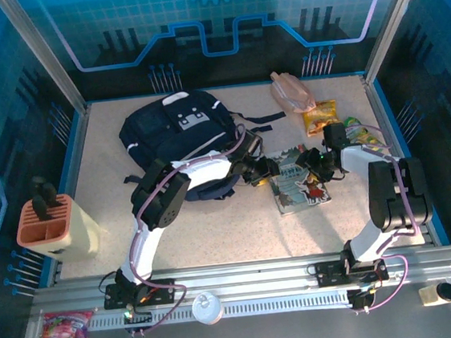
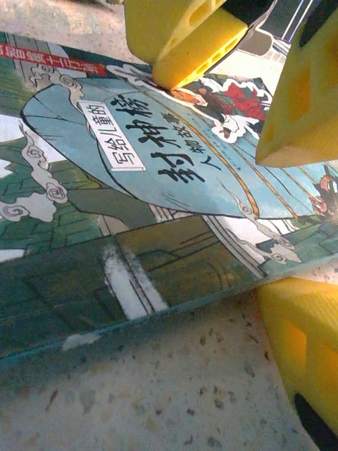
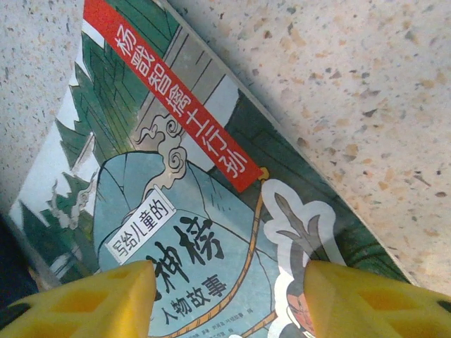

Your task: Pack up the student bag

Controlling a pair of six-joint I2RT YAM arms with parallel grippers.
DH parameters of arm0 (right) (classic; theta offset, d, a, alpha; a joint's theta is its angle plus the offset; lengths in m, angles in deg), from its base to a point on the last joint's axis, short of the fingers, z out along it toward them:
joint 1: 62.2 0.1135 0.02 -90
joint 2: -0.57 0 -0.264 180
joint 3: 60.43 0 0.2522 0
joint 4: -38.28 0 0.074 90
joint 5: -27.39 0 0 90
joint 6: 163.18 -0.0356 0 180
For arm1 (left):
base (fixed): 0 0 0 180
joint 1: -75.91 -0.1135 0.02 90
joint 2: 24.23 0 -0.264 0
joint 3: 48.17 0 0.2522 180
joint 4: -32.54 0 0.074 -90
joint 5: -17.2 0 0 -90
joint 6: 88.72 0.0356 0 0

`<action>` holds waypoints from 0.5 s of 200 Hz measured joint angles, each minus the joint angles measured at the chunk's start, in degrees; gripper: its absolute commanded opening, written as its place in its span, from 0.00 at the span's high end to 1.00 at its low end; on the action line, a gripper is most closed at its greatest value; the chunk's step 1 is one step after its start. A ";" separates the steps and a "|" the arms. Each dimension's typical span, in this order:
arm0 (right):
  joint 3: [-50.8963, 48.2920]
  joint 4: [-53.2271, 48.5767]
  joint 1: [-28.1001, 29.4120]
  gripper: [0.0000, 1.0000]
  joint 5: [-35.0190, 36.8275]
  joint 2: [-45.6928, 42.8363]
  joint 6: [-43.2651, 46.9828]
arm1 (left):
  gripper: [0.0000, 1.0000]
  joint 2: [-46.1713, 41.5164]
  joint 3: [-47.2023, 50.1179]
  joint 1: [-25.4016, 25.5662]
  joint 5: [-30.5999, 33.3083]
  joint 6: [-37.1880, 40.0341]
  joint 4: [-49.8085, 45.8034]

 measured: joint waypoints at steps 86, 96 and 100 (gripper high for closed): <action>-0.72 1.92 -0.68 0.43 -1.03 0.04 -0.68 | 0.69 0.00 0.00 -0.04 -4.44 -0.02 7.28; -0.79 2.16 -0.68 0.43 -1.25 0.04 -0.85 | 0.72 0.00 0.00 -0.04 -4.57 -0.07 7.30; -0.85 2.27 -0.70 0.43 -1.27 0.04 -0.90 | 0.74 0.00 0.00 -0.07 -4.61 0.00 7.30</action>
